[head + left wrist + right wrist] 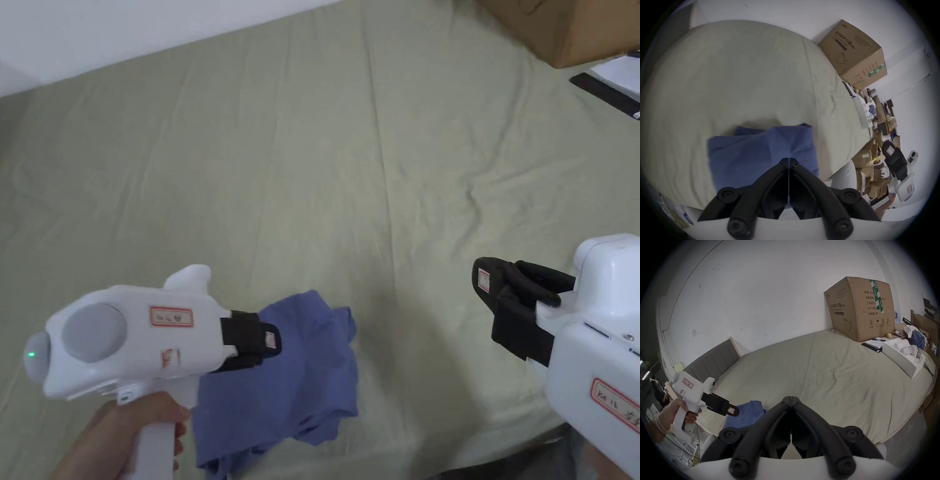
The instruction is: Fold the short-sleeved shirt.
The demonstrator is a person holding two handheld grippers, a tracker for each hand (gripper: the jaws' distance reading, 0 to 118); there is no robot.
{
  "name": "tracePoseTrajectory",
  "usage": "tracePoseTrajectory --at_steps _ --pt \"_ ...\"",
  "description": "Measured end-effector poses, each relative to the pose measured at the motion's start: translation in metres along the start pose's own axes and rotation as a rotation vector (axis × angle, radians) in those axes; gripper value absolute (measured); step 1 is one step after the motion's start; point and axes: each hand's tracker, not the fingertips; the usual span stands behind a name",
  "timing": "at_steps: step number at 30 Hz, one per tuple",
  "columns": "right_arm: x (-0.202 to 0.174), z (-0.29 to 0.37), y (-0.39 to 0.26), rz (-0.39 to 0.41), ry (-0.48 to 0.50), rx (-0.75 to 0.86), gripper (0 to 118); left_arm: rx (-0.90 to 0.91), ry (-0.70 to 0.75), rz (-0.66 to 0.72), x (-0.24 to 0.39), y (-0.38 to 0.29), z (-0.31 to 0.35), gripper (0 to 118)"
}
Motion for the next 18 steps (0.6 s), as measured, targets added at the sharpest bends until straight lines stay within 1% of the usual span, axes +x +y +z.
tracePoseTrajectory --at_steps 3,6,8,9,10,13,15,18 --pt "0.007 0.0 -0.001 -0.001 -0.006 -0.007 0 -0.021 -0.001 -0.005 0.007 0.002 -0.032 0" --pt "0.014 0.002 -0.003 -0.013 -0.022 -0.014 0 -0.064 -0.064 -0.013 0.019 0.001 -0.059 0" --pt "0.018 0.002 -0.004 -0.035 -0.028 -0.023 0 -0.096 -0.012 -0.068 0.027 0.003 -0.08 0" --pt "0.021 0.002 -0.004 -0.054 -0.025 -0.027 0 -0.111 0.032 -0.076 0.029 0.004 -0.091 0" --pt "0.023 0.002 -0.005 -0.062 -0.025 -0.027 0 -0.124 0.045 -0.085 0.029 0.005 -0.1 0" --pt "0.025 0.004 -0.005 -0.062 -0.038 -0.03 0 -0.142 -0.014 -0.04 0.03 0.011 -0.12 0" --pt "0.026 0.004 -0.004 -0.057 -0.041 -0.031 0 -0.158 -0.02 -0.027 0.038 0.013 -0.125 0" --pt "0.023 0.004 -0.002 -0.04 -0.031 -0.041 0 -0.167 -0.034 -0.14 0.055 0.007 -0.119 0"
